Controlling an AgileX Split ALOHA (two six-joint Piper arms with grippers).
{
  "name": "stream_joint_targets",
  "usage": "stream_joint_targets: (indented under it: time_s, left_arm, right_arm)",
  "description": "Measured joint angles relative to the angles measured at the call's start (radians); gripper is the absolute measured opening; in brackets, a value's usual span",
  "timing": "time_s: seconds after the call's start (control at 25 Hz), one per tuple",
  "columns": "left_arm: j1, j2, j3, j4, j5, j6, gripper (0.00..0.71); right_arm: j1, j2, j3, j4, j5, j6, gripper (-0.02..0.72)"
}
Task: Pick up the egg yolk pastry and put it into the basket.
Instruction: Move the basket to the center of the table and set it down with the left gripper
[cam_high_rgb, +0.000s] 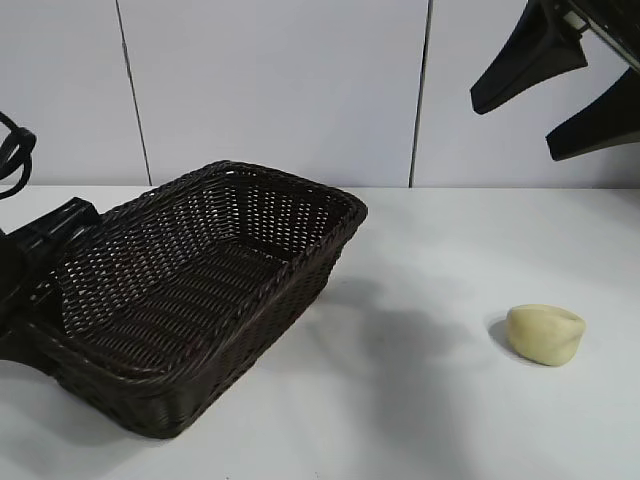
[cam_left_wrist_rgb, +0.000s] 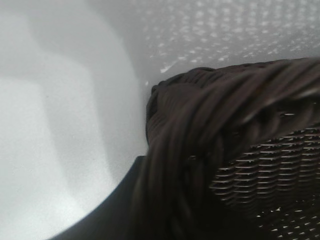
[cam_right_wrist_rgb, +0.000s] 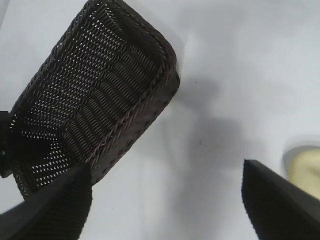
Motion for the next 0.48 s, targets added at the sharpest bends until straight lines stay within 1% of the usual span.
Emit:
stream_joint_targets:
  time_s: [0.12,0.36,0.48]
  left_arm:
    - [0.02,0.004,-0.053,-0.005,0.044,0.074,0.104]
    - [0.105,0.004,-0.109,-0.053,0.117,0.303,0.104]
    - [0.129,0.004,-0.119,-0.079,0.146,0.439,0.104]
  right_arm:
    - [0.0,0.0,0.0,-0.007,0.001,0.0,0.591]
    - [0.0,0.0,0.0,-0.007,0.001,0.001,0.591]
    - [0.0,0.0,0.0,-0.009,0.001,0.001,0.591]
